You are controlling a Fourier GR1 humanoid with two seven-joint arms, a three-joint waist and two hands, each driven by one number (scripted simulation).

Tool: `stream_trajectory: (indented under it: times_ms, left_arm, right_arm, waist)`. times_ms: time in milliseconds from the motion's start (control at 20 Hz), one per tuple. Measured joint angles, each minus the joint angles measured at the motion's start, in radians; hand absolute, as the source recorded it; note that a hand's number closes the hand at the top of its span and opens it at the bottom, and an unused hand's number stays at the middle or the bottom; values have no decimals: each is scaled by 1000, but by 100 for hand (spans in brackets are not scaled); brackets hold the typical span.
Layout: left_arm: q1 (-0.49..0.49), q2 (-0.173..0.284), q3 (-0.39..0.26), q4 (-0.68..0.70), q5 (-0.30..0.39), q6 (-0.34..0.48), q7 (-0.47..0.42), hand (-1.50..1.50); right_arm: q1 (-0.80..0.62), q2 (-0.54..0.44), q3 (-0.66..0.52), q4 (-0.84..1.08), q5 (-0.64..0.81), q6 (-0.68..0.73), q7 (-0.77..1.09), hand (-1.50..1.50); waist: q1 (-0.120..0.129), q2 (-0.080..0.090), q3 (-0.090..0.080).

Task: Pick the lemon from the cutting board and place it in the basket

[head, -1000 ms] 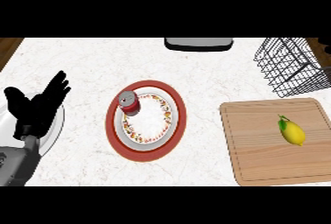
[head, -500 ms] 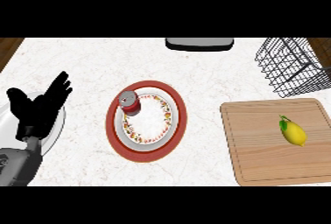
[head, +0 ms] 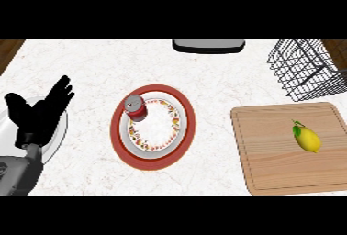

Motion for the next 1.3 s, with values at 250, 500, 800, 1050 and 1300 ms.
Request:
stream_trajectory:
  times_ms: [250, 500, 800, 1050, 1300]
  left_arm:
    - [-11, -11, 12, 30, -11, -4, -14, 0]
    - [-25, -22, 12, 27, -20, -7, 3, 0]
    - [-4, -20, 30, 28, -29, -30, -15, 0]
    - [-12, -35, 41, 17, -50, -26, 1, 0]
    - [-8, -39, 62, 4, -57, -43, 19, 0]
  right_arm:
    - [48, 53, 58, 56, 42, -111, -101, -150]
    - [48, 157, 120, 140, 84, -189, -159, -150]
    - [29, 278, 177, 236, 114, -228, -182, -150]
    - [-10, 341, 226, 311, 219, -251, -186, -150]
    - [-48, 393, 254, 421, 328, -290, -221, -150]
  waist:
    - [-5, -1, 0]
    - [1, -1, -1]
    - [0, -3, -1]
    - [-4, -5, -2]
    - [-6, -6, -2]
